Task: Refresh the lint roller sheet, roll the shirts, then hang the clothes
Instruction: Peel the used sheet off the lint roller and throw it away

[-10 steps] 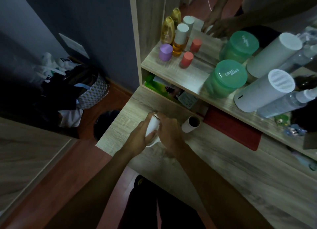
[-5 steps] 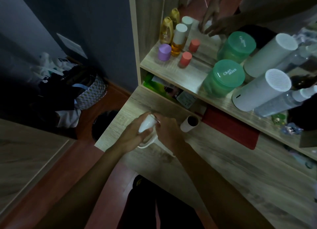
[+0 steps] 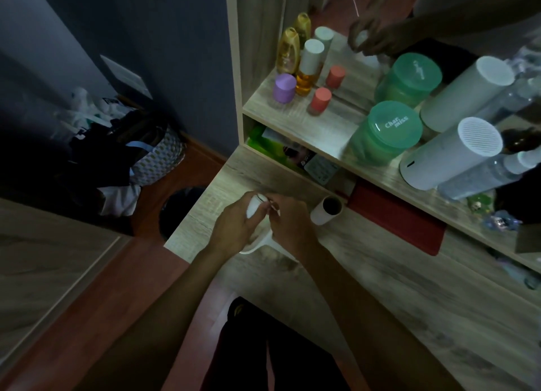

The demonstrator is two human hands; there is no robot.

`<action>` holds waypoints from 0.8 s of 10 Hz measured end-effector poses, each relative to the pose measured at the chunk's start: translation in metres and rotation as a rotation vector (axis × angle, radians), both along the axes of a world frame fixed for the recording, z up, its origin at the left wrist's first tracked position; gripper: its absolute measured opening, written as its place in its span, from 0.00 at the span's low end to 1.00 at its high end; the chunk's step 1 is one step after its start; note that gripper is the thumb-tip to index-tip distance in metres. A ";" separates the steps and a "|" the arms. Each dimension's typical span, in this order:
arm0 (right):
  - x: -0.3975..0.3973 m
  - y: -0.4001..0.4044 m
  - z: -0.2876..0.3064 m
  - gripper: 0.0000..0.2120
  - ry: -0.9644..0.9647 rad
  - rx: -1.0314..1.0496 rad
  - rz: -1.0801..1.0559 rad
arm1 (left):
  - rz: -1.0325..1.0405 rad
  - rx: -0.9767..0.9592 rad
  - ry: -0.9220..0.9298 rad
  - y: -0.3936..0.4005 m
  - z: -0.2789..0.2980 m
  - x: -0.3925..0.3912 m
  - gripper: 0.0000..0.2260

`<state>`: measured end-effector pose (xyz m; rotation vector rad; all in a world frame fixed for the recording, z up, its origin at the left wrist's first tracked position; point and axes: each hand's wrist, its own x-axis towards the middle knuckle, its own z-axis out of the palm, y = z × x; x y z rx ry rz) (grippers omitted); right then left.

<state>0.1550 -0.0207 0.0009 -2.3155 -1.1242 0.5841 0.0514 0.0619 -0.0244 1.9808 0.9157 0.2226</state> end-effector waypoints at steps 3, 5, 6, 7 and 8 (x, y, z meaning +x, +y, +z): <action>-0.007 -0.003 0.010 0.13 0.081 0.169 -0.043 | 0.026 -0.212 -0.134 0.010 0.019 0.002 0.09; 0.001 -0.011 0.007 0.10 0.150 0.163 -0.116 | 0.177 -0.398 -0.155 0.026 0.010 0.002 0.10; 0.011 -0.004 0.009 0.11 0.059 0.212 -0.101 | 0.153 -0.402 -0.105 0.038 -0.014 0.005 0.10; 0.019 0.007 0.009 0.12 -0.053 0.187 -0.047 | 0.199 -0.407 -0.111 0.035 -0.006 0.009 0.12; 0.022 0.007 0.005 0.12 -0.033 0.146 -0.076 | 0.209 -0.434 -0.157 0.036 -0.004 0.011 0.12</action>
